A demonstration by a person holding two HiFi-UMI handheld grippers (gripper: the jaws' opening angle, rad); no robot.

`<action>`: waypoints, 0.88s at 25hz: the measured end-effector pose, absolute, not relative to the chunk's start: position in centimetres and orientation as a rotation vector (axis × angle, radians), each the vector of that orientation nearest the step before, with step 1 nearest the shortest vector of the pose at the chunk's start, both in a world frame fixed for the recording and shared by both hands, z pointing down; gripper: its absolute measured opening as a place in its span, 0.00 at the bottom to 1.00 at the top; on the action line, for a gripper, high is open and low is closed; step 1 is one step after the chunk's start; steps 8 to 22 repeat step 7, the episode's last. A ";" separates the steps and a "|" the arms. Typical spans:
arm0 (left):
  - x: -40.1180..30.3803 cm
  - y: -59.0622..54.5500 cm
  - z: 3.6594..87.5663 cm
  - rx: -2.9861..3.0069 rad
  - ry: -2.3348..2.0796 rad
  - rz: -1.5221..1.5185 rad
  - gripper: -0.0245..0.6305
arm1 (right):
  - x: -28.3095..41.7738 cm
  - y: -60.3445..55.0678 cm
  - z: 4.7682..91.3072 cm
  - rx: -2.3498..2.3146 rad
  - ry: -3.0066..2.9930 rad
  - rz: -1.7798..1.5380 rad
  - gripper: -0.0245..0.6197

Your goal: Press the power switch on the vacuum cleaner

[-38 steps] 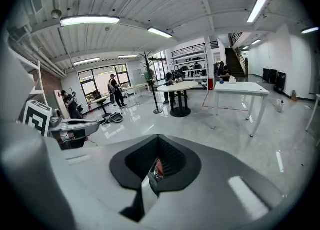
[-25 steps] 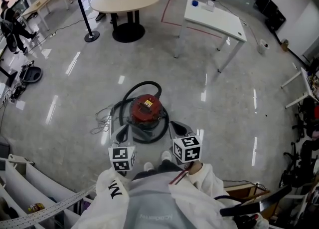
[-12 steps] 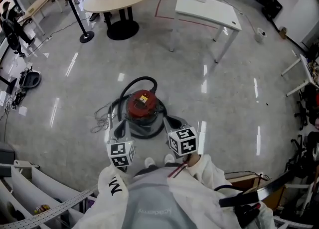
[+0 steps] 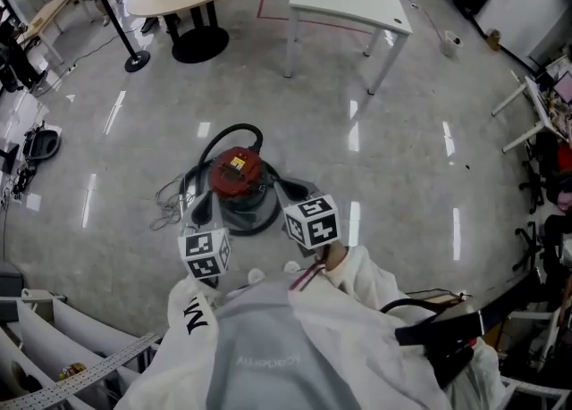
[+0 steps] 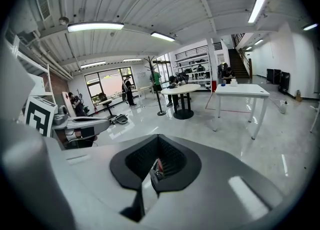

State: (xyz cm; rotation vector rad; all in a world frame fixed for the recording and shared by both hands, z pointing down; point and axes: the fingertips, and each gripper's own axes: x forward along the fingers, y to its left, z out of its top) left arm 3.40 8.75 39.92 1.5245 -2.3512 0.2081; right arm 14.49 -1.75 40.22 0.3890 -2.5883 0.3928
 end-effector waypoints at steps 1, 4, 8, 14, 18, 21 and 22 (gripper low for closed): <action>3.5 8.8 39.9 1.521 -2.354 0.206 0.04 | 14.5 -1.8 40.2 0.385 -2.589 0.392 0.04; 3.7 9.0 40.0 1.511 -2.353 0.206 0.04 | 14.8 -1.5 40.2 0.378 -2.586 0.393 0.04; 4.2 9.1 40.1 1.511 -2.342 0.211 0.04 | 15.4 -1.3 40.2 0.383 -2.577 0.401 0.04; 4.2 9.1 40.1 1.511 -2.342 0.211 0.04 | 15.4 -1.3 40.2 0.383 -2.577 0.401 0.04; 4.2 9.1 40.1 1.511 -2.342 0.211 0.04 | 15.4 -1.3 40.2 0.383 -2.577 0.401 0.04; 4.2 9.1 40.1 1.511 -2.342 0.211 0.04 | 15.4 -1.3 40.2 0.383 -2.577 0.401 0.04; 4.2 9.1 40.1 1.511 -2.342 0.211 0.04 | 15.4 -1.3 40.2 0.383 -2.577 0.401 0.04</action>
